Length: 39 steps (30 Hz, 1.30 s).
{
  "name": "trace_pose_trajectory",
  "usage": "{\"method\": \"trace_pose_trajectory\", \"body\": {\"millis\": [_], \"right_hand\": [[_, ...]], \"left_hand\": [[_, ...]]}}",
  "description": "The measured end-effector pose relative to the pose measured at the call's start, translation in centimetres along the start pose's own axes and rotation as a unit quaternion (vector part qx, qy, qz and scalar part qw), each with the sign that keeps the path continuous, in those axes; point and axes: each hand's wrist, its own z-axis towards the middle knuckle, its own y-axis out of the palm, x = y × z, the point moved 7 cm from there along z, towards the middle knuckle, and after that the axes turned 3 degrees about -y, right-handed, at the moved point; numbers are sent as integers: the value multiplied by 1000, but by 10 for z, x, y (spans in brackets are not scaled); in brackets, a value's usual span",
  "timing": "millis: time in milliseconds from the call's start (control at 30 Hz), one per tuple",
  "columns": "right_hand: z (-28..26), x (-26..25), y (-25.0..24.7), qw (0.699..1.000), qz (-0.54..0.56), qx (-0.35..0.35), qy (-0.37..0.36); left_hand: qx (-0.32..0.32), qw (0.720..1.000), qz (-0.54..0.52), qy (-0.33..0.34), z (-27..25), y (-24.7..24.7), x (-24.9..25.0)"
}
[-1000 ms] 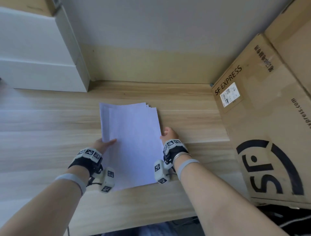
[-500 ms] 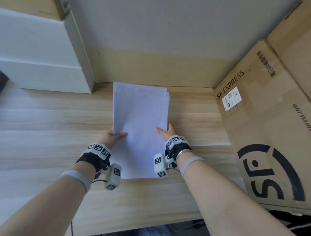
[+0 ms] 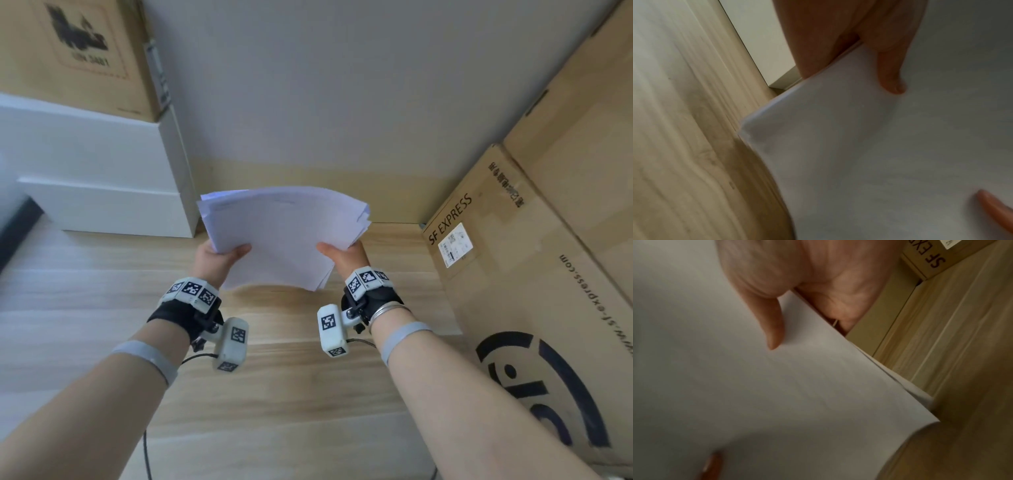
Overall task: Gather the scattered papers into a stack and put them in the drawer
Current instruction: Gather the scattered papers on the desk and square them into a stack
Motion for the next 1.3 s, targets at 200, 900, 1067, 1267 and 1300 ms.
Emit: {"method": "trace_pose_trajectory", "body": {"millis": [200,900,1067,1267,1300], "right_hand": [[-4,-11,5,1000,24,2,-11],[4,-66,3,984,101,80,-126],[3,-78,3,979,-84,61,-175],[-1,-114,39,791,-545,-46,-276],[-1,-116,47,778,-564,-73,-268]], "left_hand": [[31,995,-85,34,-7,-8,29],[38,993,-51,101,5,0,53],[17,1000,16,18,16,-5,1],[31,998,24,40,17,4,-5],[34,998,30,50,16,7,-3]]}}
